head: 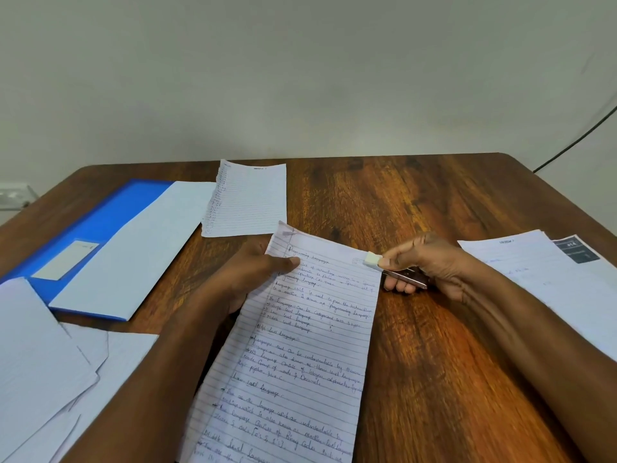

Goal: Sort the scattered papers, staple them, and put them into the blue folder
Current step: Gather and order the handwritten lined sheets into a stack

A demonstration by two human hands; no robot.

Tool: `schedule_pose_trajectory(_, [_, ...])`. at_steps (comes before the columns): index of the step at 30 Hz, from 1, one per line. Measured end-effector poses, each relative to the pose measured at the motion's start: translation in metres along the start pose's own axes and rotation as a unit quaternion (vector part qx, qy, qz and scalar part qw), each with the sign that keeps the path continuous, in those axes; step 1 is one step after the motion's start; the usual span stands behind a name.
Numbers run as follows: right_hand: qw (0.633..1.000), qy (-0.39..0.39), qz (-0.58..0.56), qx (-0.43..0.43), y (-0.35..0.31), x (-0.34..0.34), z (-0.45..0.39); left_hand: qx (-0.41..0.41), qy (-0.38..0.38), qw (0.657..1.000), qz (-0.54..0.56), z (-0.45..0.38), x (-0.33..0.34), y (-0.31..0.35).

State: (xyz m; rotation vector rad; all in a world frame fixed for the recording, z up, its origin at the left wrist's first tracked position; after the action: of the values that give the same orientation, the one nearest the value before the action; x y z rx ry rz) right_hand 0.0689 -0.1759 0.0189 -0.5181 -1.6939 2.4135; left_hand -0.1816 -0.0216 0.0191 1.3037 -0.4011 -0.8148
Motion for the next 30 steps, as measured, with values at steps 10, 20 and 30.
schedule_pose_trajectory(10, [0.995, -0.098, -0.026, 0.009, -0.010, -0.002, 0.015, -0.007, -0.005, 1.000, 0.012, -0.003, -0.002, -0.002])
schedule_pose_trajectory(20, [1.000, -0.002, 0.001, 0.005, -0.010, -0.017, 0.012, -0.005, -0.009, 1.000, 0.011, -0.002, -0.001, 0.000])
schedule_pose_trajectory(30, [0.963, 0.193, 0.182, -0.045, -0.011, -0.015, 0.014, 0.008, -0.014, 1.000, 0.016, -0.001, 0.001, 0.001])
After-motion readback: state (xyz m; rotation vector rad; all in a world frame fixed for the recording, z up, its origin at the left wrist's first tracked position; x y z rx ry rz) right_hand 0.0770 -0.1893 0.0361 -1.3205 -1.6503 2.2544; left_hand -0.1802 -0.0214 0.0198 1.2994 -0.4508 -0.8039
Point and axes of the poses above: each hand's wrist, its own z-axis away from the middle knuckle, its own x-axis out of the palm, y = z × x, the point moved 4 cm from there along -z, towards the middle knuckle
